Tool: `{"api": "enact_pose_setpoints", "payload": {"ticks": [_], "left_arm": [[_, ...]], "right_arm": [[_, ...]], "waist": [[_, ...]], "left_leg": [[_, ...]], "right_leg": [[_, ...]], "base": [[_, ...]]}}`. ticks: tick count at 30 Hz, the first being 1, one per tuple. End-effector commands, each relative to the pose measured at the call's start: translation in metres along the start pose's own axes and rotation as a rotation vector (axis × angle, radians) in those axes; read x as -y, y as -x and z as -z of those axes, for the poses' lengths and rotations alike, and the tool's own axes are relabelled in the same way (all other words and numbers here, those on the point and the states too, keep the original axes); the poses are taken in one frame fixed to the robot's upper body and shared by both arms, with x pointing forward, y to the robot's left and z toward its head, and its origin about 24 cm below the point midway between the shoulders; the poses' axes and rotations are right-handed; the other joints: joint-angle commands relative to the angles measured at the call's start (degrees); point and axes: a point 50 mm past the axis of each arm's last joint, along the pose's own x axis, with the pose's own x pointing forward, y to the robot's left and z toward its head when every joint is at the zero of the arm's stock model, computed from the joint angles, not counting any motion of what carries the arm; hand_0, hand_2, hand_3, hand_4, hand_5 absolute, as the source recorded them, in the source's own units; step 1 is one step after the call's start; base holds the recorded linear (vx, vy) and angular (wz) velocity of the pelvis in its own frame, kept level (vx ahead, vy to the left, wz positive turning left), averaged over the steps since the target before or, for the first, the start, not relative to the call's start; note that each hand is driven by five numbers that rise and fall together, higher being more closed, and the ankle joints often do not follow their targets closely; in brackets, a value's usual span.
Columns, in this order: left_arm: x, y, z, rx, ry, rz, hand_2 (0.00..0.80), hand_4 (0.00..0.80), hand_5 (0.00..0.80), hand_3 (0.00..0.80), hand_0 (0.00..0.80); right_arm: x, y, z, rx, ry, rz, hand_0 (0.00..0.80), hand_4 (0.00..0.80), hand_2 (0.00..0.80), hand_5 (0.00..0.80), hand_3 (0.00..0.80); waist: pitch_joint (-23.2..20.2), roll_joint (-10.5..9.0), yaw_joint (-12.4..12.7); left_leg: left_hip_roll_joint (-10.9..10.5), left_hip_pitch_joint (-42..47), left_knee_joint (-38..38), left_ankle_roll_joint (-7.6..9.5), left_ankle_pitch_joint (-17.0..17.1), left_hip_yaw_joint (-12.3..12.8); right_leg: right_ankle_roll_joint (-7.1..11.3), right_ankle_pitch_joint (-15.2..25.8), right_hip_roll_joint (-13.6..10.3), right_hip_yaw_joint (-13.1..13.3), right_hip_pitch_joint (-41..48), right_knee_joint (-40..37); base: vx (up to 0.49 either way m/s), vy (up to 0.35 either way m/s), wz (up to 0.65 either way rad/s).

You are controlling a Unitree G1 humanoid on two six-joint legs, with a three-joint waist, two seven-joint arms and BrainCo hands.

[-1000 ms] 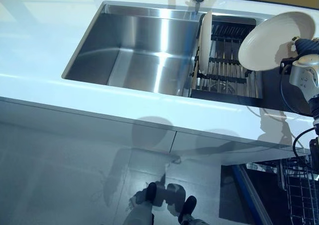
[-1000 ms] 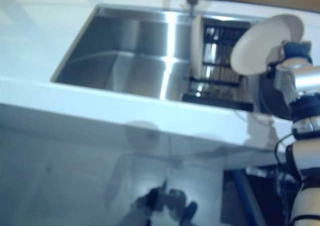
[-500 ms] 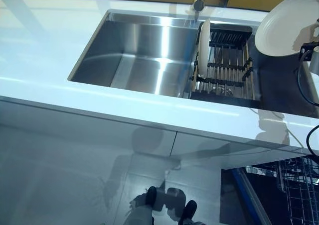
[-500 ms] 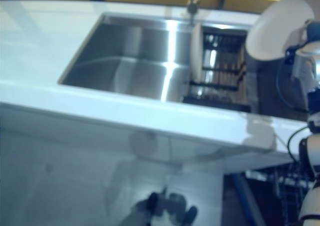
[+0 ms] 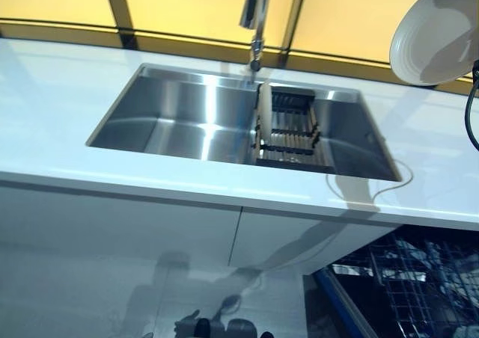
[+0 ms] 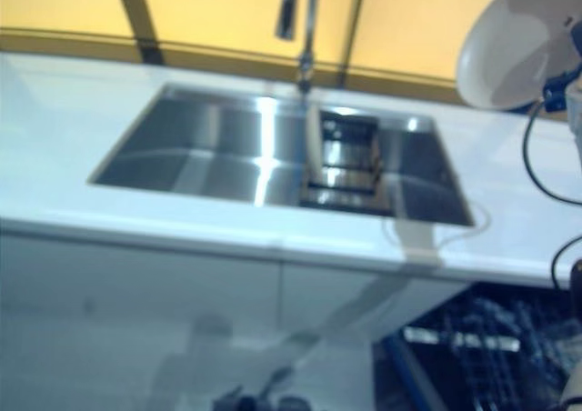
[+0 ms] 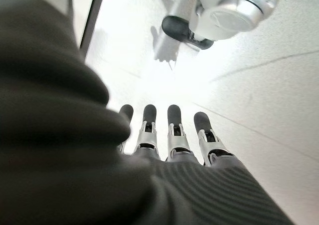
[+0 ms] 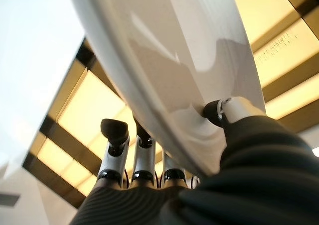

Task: Take plates into dishwasher

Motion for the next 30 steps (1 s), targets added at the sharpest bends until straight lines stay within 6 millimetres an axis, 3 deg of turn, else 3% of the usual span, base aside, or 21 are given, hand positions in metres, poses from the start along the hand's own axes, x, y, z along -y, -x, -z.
{"api": "enact_pose_setpoints", "payload": {"ticks": [1, 15, 30], "left_arm": [[-0.016, -0.001, 0.005, -0.031, -0.072, -0.073, 0.0, 0.0, 0.0, 0.0, 0.0], [-0.015, -0.001, 0.001, -0.006, -0.087, -0.067, 0.0, 0.0, 0.0, 0.0, 0.0], [-0.017, -0.002, 0.002, -0.008, -0.087, -0.064, 0.0, 0.0, 0.0, 0.0, 0.0]], "right_arm": [[0.043, 0.002, -0.003, 0.085, 0.198, 0.116, 0.8, 0.8, 0.8, 0.8, 0.8], [0.077, 0.009, 0.037, 0.063, 0.39, 0.113, 0.8, 0.8, 0.8, 0.8, 0.8], [0.089, 0.026, 0.082, 0.025, 0.538, 0.095, 0.8, 0.8, 0.8, 0.8, 0.8]], "waist": [[-3.16, 1.01, -0.89], [-4.78, 1.26, -4.94], [-4.76, 2.06, -8.38]], "left_leg": [[-0.13, 2.3, -0.14, 1.63, -7.61, 1.34], [1.06, 3.1, -0.14, 1.44, -8.25, 4.11], [1.51, 3.04, -0.14, 1.6, -8.52, 6.1]], "right_leg": [[3.02, -5.39, 0.52, -0.09, 3.4, 0.19], [3.04, -5.33, 1.55, 4.21, 2.4, 0.19], [2.95, -5.01, 2.11, 6.94, 1.25, 0.19]], "base": [[-0.032, -0.03, -0.2], [-0.012, -0.042, -0.18], [0.016, -0.031, -0.1]]}}
